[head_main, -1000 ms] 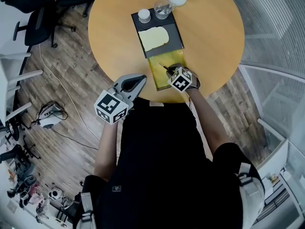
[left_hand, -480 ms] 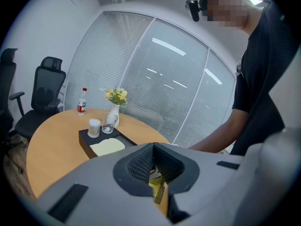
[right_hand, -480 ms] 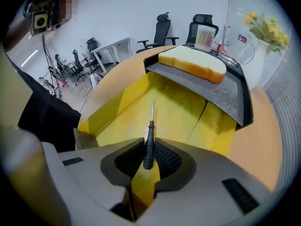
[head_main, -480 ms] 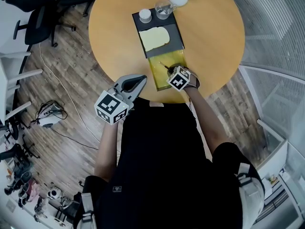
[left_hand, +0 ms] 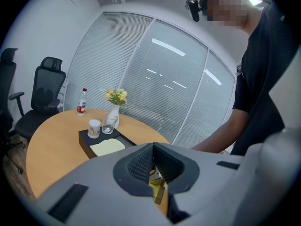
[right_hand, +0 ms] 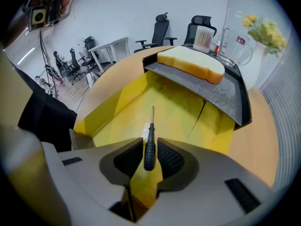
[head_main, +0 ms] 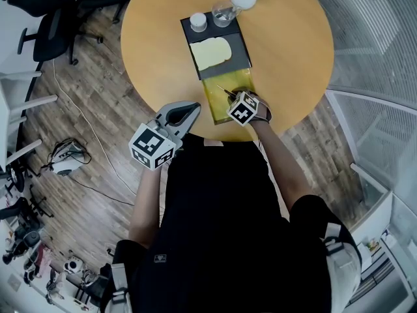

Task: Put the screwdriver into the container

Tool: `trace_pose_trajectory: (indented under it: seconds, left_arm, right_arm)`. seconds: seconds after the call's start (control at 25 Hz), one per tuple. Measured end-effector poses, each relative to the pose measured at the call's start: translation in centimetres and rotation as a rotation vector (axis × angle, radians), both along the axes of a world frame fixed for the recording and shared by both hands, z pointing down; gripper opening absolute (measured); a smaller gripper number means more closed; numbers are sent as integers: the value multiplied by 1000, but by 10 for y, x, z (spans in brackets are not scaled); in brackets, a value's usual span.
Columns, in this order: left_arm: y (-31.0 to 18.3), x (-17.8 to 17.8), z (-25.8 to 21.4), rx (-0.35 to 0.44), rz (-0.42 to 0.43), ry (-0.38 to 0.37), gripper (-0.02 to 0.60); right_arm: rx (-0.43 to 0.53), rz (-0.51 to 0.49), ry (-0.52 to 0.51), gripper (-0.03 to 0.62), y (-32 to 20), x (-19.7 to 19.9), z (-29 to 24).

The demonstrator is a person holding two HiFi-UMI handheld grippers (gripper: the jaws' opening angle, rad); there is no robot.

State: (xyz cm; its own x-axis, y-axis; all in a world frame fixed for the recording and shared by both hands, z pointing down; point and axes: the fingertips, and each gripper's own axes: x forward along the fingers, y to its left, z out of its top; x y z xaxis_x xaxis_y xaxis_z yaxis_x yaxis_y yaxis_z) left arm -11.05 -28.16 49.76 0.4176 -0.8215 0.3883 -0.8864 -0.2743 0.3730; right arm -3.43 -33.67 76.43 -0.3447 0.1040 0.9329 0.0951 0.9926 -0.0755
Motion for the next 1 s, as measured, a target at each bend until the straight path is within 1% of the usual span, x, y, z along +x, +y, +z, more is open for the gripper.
trace_pose_trajectory:
  seconds: [0.16, 0.32, 0.36, 0.44, 0.52, 0.8, 1.0]
  left_arm:
    - [1, -2, -1, 5, -4, 1, 3]
    - [0, -3, -1, 8, 1, -2, 3]
    - [0, -2, -1, 9, 3, -3, 3]
    - [0, -2, -1, 10, 8, -4, 3]
    - [-2, -1, -2, 14, 13, -4, 3]
    - [-5, -6, -6, 31, 24, -10, 3]
    - [-8, -7, -6, 35, 46, -10, 3]
  right_arm:
    - [-3, 28, -17, 92, -1, 0, -1]
    - [-4, 52, -55, 92, -4, -1, -8]
    - [-2, 54, -68, 84, -5, -1, -11]
    - [-1, 51, -90, 38, -5, -1, -17]
    - [1, 51, -105, 20, -6, 1, -21]
    - [-5, 46, -123, 5, -2, 12, -36]
    - [-14, 76, -127, 5, -2, 21, -42]
